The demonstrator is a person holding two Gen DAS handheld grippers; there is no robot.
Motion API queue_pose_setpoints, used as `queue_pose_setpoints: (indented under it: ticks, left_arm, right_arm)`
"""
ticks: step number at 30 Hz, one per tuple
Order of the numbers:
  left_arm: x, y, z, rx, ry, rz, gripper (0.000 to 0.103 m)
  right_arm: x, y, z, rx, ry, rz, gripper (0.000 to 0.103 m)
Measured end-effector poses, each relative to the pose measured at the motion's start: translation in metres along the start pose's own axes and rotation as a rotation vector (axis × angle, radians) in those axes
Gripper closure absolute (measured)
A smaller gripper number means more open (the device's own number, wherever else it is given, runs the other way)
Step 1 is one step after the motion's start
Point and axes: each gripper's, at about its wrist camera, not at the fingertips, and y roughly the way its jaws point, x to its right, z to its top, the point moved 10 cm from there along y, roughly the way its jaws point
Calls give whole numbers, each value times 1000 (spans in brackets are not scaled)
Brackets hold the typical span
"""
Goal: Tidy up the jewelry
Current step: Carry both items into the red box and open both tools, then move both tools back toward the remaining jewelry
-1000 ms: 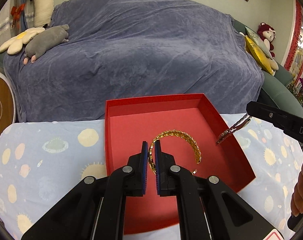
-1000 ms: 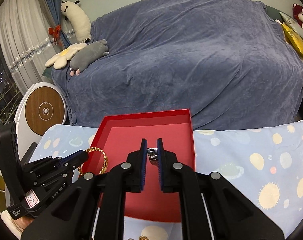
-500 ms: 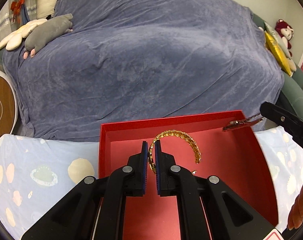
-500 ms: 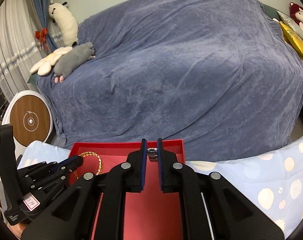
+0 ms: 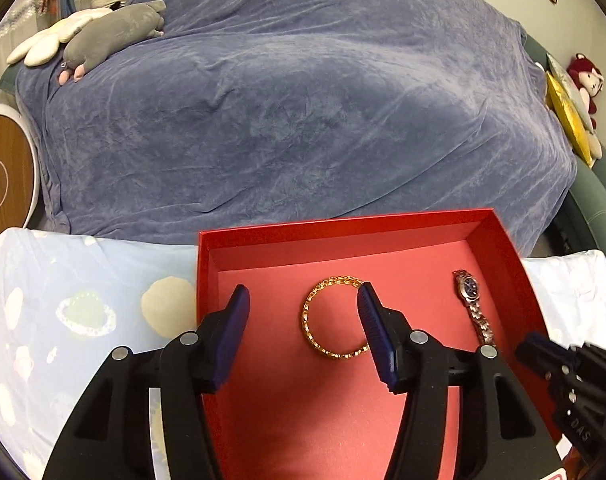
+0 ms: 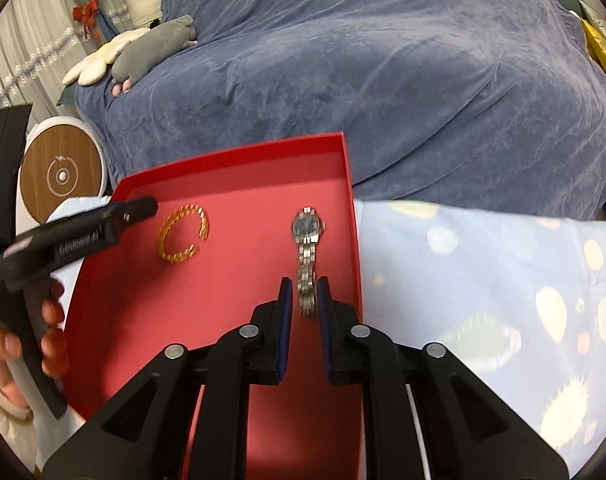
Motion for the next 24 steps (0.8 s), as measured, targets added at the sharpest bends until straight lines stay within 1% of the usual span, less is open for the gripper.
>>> queue_pose_setpoints:
  ticks: [2, 4, 5, 7, 10, 13, 15, 17, 21, 23, 24]
  left_arm:
    - [0, -11, -3, 14, 2, 4, 49]
    - [-1, -28, -10, 28, -1, -9, 49]
    - [-2, -38, -15, 37, -5, -15, 49]
    - [-3, -59, -26, 46, -7, -36, 49]
    - [-5, -93, -51, 66, 12, -17, 47]
    - [-6, -121, -86, 70, 22, -3, 46]
    - [-6, -135, -111, 67, 27, 3, 46]
    - [-8, -144, -141, 49, 29, 16, 41]
    - [-11, -151, -194, -11, 21, 24, 41]
    - [-12, -155, -215, -24, 8, 15, 41]
    - [-12, -154, -224, -28, 16, 15, 41]
  right_arm:
    - [-1, -19, -9, 20, 5, 14, 90]
    - [-3, -42, -18, 46, 1, 20, 90]
    - [-5, -54, -22, 62, -5, 19, 82]
    - [-7, -80, -36, 91, -21, 7, 73]
    - [-12, -109, -58, 106, -47, -5, 72]
    - [-17, -130, -86, 111, -48, -20, 72]
    - [-22, -139, -105, 106, -33, -15, 71]
    - [-26, -143, -124, 91, -10, -7, 70]
    - [-35, -144, -161, 58, 28, -2, 70]
    - [-39, -140, -175, 38, 54, 11, 69]
    - [-39, -139, -181, 35, 55, -1, 69]
